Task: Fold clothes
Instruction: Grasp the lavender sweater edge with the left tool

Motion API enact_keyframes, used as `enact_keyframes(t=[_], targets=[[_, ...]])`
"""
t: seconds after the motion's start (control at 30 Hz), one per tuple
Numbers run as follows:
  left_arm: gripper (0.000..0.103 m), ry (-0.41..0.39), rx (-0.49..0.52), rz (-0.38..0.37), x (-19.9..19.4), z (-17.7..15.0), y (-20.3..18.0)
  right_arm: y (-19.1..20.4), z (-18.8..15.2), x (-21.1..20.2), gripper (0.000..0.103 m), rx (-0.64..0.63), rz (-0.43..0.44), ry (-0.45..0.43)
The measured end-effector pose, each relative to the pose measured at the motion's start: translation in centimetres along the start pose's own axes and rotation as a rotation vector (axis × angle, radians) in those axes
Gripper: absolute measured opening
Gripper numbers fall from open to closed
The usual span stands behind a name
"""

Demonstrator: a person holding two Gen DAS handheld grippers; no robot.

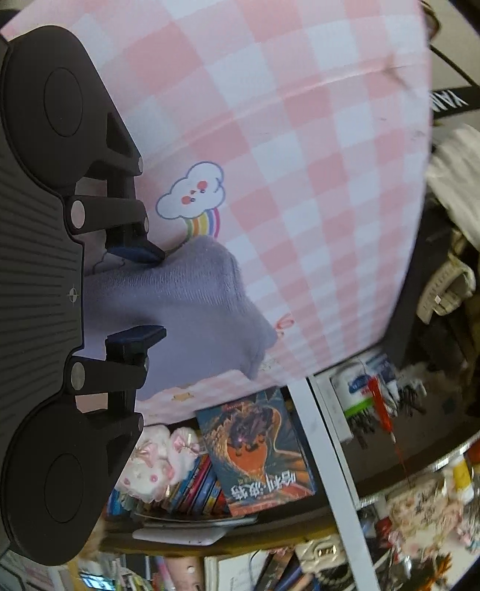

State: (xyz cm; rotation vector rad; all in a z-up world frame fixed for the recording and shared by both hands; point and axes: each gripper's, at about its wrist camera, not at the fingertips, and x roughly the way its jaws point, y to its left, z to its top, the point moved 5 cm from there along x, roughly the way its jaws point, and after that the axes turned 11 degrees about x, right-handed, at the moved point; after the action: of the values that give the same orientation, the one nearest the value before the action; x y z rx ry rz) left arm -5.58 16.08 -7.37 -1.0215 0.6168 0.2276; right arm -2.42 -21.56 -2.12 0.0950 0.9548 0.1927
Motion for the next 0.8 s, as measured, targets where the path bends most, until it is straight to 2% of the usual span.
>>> enact_keyframes(t=[0.13,0.2,0.23,0.27,0.43,0.7,0.8], targets=[[0.033,-0.009,-0.051,-0.019,0.8,0.3,0.2,-0.4,0.5,-0.2,0.092,0.026,-0.022,-0.023],[0.024,-0.013,-0.049,-0.012,1.3,0.5,0.3,-0.8,1.0,-0.4,0.092,0.053,-0.032,-0.040],[0.016,-0.011,-0.045,-0.004,1.4,0.6,0.4,-1.0,1.2,-0.5,0.092,0.068,-0.037,-0.048],[0.014,-0.010,-0.042,0.000,1.6,0.7,0.5,-1.3,1.5,-0.6,0.092,0.085,-0.043,-0.056],[0.013,-0.023,-0.012,0.016,1.2,1.5,0.9,-2.3,2.5,-0.2,0.090,0.133,-0.074,-0.071],[0.014,-0.061,0.009,0.043,0.7,1.6,1.1,-3.1,4.3,2.3,0.061,0.085,-0.022,-0.057],[0.014,-0.087,0.020,0.066,0.7,1.4,0.7,-3.5,5.6,3.1,0.060,0.056,0.022,-0.061]])
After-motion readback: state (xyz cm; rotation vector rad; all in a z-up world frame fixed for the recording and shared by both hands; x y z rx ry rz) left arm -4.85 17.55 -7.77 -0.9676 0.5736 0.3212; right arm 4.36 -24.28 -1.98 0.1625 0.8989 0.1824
